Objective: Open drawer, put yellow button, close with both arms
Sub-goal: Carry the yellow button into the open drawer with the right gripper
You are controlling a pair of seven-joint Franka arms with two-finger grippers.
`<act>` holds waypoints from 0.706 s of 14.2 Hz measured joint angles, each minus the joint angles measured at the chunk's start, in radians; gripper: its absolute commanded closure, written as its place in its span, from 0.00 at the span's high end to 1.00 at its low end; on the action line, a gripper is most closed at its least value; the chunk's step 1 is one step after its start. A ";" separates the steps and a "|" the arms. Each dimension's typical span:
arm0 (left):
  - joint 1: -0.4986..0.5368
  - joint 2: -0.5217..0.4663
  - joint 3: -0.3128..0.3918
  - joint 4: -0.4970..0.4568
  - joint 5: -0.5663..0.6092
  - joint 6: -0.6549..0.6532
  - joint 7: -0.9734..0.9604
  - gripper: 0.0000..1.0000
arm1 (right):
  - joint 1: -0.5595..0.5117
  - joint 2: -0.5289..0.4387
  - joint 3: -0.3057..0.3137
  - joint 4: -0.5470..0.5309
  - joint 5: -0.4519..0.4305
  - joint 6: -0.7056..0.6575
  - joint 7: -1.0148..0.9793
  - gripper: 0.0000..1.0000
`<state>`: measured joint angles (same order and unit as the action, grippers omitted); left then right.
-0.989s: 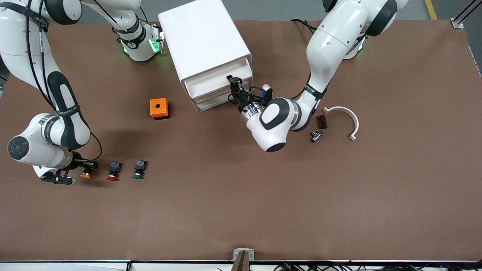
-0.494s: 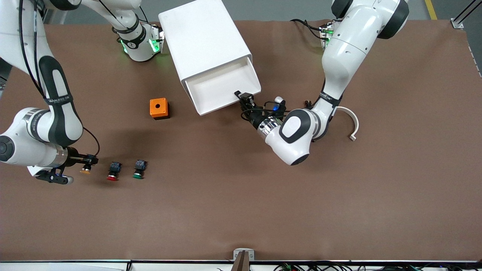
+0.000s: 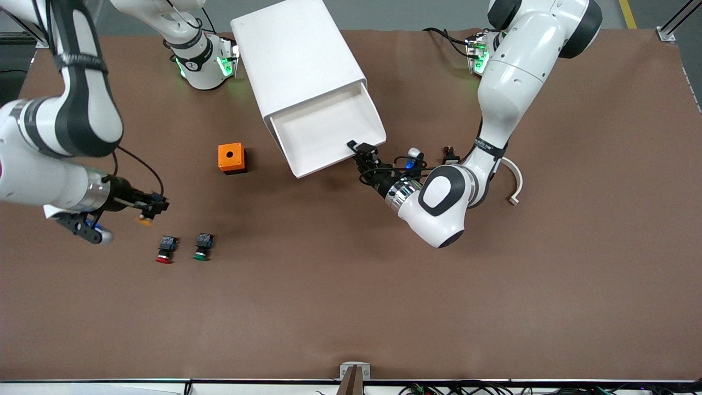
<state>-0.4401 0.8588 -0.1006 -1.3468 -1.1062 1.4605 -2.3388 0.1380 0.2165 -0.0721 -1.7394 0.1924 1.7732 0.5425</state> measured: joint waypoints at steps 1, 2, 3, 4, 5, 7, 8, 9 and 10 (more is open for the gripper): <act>0.000 0.003 0.001 0.000 0.000 0.009 0.000 1.00 | 0.046 -0.032 0.001 -0.006 0.001 -0.017 0.095 0.00; 0.001 0.004 0.002 0.001 0.000 0.013 0.001 1.00 | 0.095 -0.062 0.002 -0.015 0.001 -0.025 0.192 0.00; 0.002 0.004 0.002 0.003 0.000 0.015 0.002 1.00 | 0.144 -0.088 0.003 -0.024 0.001 -0.029 0.287 0.00; 0.002 0.004 0.002 0.010 0.000 0.015 0.003 1.00 | 0.191 -0.110 0.004 -0.033 0.002 -0.031 0.374 0.00; 0.002 0.004 0.002 0.020 0.000 0.015 0.007 1.00 | 0.236 -0.125 0.004 -0.039 0.002 -0.031 0.454 0.00; 0.002 0.003 0.001 0.049 0.000 0.014 0.046 1.00 | 0.326 -0.137 0.005 -0.042 0.002 -0.027 0.603 0.00; 0.001 0.003 0.001 0.061 0.000 0.014 0.082 1.00 | 0.368 -0.137 0.005 -0.043 0.002 -0.017 0.668 0.00; 0.003 0.002 0.001 0.075 0.000 0.014 0.135 1.00 | 0.407 -0.137 0.005 -0.046 0.002 -0.005 0.729 0.00; 0.006 0.002 0.001 0.092 0.000 0.014 0.186 1.00 | 0.443 -0.137 0.005 -0.049 0.002 0.012 0.785 0.00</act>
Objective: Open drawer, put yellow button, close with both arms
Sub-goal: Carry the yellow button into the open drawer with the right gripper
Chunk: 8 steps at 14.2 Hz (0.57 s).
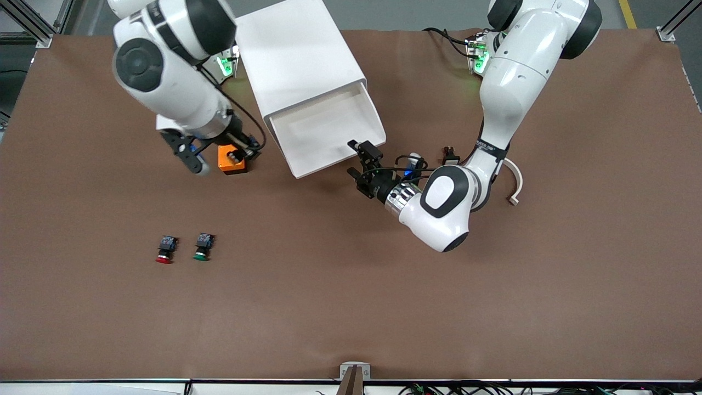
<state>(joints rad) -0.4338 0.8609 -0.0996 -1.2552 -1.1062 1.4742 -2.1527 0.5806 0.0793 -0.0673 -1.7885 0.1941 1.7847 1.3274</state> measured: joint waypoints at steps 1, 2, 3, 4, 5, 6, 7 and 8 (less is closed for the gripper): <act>0.006 0.000 0.000 0.014 0.000 0.000 0.047 1.00 | 0.033 0.000 0.000 -0.004 0.000 0.021 0.054 0.00; 0.013 -0.001 0.002 0.026 0.000 0.000 0.095 1.00 | 0.061 0.000 0.000 -0.006 0.000 0.039 0.103 0.00; 0.020 -0.003 0.008 0.039 0.005 0.000 0.145 1.00 | 0.087 0.000 0.000 -0.009 0.000 0.055 0.144 0.00; 0.026 -0.006 0.017 0.052 0.021 0.000 0.203 1.00 | 0.112 0.000 -0.001 -0.013 0.000 0.071 0.182 0.00; 0.032 -0.014 0.026 0.064 0.048 0.000 0.269 1.00 | 0.136 0.001 -0.001 -0.016 -0.001 0.084 0.219 0.00; 0.034 -0.025 0.035 0.073 0.079 -0.001 0.335 1.00 | 0.159 0.001 -0.001 -0.020 -0.004 0.098 0.254 0.00; 0.035 -0.041 0.045 0.078 0.116 -0.001 0.406 1.00 | 0.182 0.002 -0.001 -0.023 -0.008 0.114 0.288 0.00; 0.036 -0.059 0.052 0.080 0.154 0.003 0.476 1.00 | 0.201 0.003 -0.001 -0.029 -0.013 0.131 0.317 0.00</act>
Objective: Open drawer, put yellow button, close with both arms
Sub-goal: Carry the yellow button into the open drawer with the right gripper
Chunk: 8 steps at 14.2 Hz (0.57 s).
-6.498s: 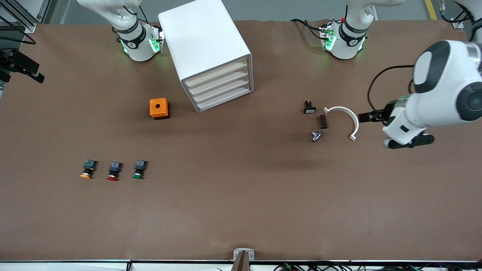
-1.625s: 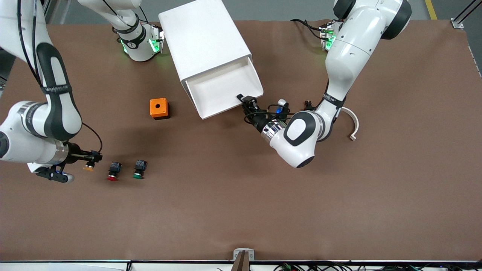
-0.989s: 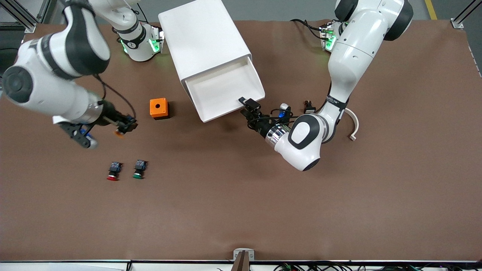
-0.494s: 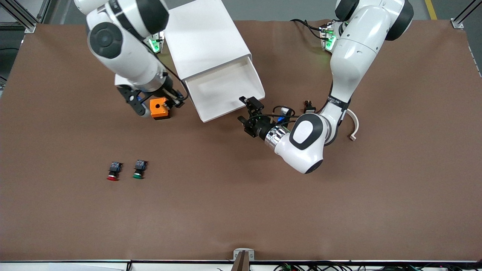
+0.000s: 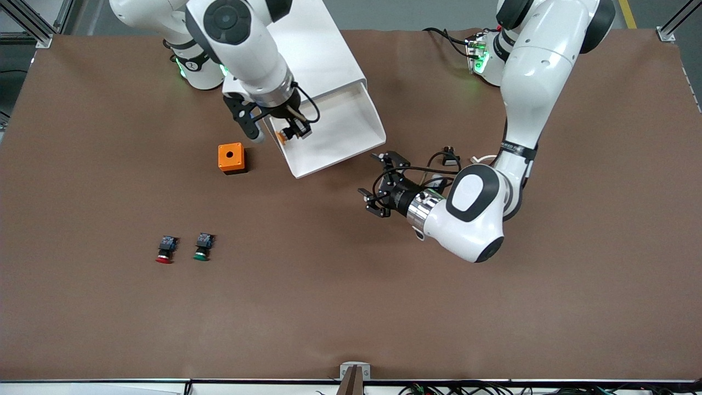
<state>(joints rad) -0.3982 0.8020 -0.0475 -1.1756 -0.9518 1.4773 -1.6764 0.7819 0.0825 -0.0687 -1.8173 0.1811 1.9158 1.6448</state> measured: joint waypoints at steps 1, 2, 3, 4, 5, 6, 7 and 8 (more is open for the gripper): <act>0.000 -0.019 0.004 0.001 0.044 0.016 0.077 1.00 | 0.017 0.002 0.000 -0.007 -0.003 0.020 0.025 0.00; 0.000 -0.039 0.004 0.003 0.094 0.043 0.162 1.00 | 0.032 0.004 0.000 -0.017 -0.005 0.045 0.046 0.00; -0.002 -0.059 0.004 0.003 0.144 0.069 0.239 1.00 | 0.047 0.007 0.000 -0.028 -0.006 0.069 0.067 0.00; -0.005 -0.082 0.004 0.004 0.206 0.102 0.314 1.00 | 0.061 0.010 -0.001 -0.039 -0.006 0.086 0.086 0.00; -0.012 -0.104 0.003 0.004 0.269 0.137 0.371 1.00 | 0.075 0.016 -0.001 -0.044 -0.007 0.098 0.106 0.00; -0.021 -0.121 0.003 0.004 0.328 0.168 0.410 1.00 | 0.087 0.023 -0.001 -0.046 -0.009 0.108 0.123 0.00; -0.035 -0.134 0.001 0.004 0.388 0.199 0.439 1.00 | 0.098 0.030 -0.001 -0.047 -0.011 0.117 0.140 0.00; -0.057 -0.144 0.000 0.003 0.464 0.234 0.456 1.00 | 0.108 0.039 -0.001 -0.049 -0.014 0.127 0.157 0.00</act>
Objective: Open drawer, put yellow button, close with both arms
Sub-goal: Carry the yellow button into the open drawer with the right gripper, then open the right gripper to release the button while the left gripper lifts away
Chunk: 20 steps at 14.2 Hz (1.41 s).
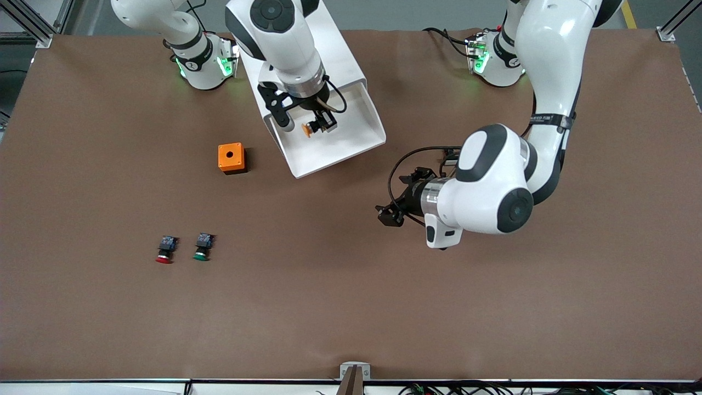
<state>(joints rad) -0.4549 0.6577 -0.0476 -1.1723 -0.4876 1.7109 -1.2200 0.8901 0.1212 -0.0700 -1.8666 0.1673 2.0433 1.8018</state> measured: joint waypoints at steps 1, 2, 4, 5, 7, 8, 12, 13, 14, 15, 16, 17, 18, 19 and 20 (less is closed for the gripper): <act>-0.032 -0.009 -0.001 0.000 0.093 0.035 0.006 1.00 | 0.011 0.010 0.000 -0.002 -0.008 0.014 0.021 0.00; -0.069 -0.015 -0.002 0.000 0.174 0.067 0.006 1.00 | 0.022 0.022 0.000 -0.003 -0.018 0.031 0.044 0.00; -0.124 -0.020 -0.001 -0.004 0.276 0.129 0.002 1.00 | 0.044 0.050 0.000 -0.004 -0.034 0.062 0.086 0.00; -0.137 -0.019 -0.001 -0.010 0.305 0.150 0.003 1.00 | 0.054 0.062 0.000 -0.004 -0.035 0.073 0.102 0.00; -0.152 -0.019 -0.002 -0.020 0.350 0.165 0.006 1.00 | 0.067 0.076 0.000 -0.004 -0.036 0.085 0.121 0.00; -0.160 -0.019 -0.004 -0.021 0.377 0.167 0.008 1.00 | 0.068 0.077 -0.001 -0.004 -0.036 0.086 0.125 0.01; -0.180 -0.020 -0.041 -0.042 0.437 0.168 0.008 1.00 | 0.071 0.079 -0.001 -0.003 -0.036 0.086 0.129 0.64; -0.182 -0.020 -0.043 -0.049 0.437 0.170 0.008 1.00 | 0.071 0.080 -0.001 -0.003 -0.036 0.086 0.129 1.00; -0.182 -0.020 -0.043 -0.053 0.437 0.172 0.008 1.00 | 0.071 0.081 -0.001 -0.003 -0.036 0.086 0.129 1.00; -0.180 -0.020 -0.043 -0.055 0.437 0.173 0.009 1.00 | 0.071 0.081 -0.001 -0.003 -0.037 0.086 0.129 1.00; -0.179 -0.020 -0.043 -0.057 0.437 0.174 0.009 1.00 | 0.071 0.081 -0.002 -0.002 -0.038 0.086 0.122 1.00; -0.179 -0.020 -0.043 -0.060 0.437 0.174 0.009 1.00 | 0.071 0.081 -0.004 0.002 -0.041 0.086 0.093 1.00; -0.179 -0.020 -0.043 -0.066 0.437 0.174 0.009 1.00 | 0.071 0.081 -0.009 0.012 -0.044 0.082 0.039 1.00; -0.180 -0.020 -0.043 -0.072 0.437 0.174 0.009 1.00 | 0.069 0.081 -0.016 0.027 -0.047 0.066 -0.031 1.00; -0.182 -0.020 -0.043 -0.076 0.437 0.174 0.009 1.00 | 0.061 0.081 -0.024 0.049 -0.049 0.034 -0.100 1.00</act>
<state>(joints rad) -0.6364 0.6377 -0.0907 -1.2486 -0.0502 1.8847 -1.2108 0.9507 0.2021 -0.0940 -1.8172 0.1185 2.0777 1.7021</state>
